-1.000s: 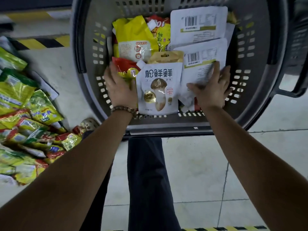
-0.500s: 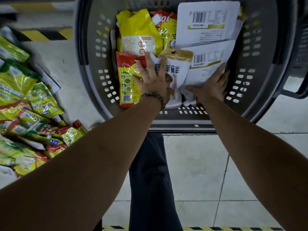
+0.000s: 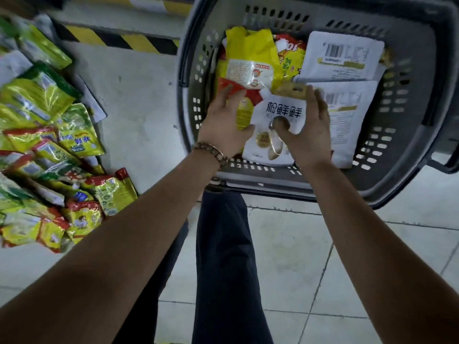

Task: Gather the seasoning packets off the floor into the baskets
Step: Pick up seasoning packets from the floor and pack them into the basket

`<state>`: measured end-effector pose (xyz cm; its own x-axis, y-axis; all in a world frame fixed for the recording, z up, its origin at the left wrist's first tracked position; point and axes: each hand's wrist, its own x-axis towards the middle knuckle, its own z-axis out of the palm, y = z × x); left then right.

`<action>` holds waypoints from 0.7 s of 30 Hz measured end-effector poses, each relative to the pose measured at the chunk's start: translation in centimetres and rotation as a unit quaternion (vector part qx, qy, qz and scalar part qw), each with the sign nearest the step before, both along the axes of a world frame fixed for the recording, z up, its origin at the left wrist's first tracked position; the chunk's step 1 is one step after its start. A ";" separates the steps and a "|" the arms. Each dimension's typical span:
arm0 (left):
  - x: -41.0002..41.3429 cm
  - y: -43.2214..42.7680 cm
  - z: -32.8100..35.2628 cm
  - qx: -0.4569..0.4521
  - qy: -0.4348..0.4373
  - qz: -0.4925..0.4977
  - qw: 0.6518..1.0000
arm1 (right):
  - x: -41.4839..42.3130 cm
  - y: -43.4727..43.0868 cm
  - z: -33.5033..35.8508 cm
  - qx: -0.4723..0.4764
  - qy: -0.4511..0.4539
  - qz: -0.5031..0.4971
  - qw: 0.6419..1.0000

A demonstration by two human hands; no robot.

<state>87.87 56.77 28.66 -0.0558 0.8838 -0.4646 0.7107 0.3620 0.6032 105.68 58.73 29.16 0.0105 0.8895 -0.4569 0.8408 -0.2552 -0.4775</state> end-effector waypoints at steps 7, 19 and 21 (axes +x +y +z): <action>-9.7 -6.3 3.6 0.051 -0.011 0.148 0.988 | -12.4 -2.2 3.5 0.030 0.063 0.178 0.982; -30.1 -28.3 2.3 -0.065 0.040 0.421 0.904 | -36.1 -15.0 1.2 -0.117 0.001 0.441 0.890; -32.0 -32.5 1.3 -0.086 0.039 0.459 0.884 | -39.2 -17.6 -0.1 -0.132 -0.017 0.475 0.870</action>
<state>55.91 24.28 29.98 -0.7497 0.3673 -0.5506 0.1076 0.8884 0.4462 66.47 41.15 29.09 -0.6552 0.3681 -0.6597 0.7439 0.4666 -0.4784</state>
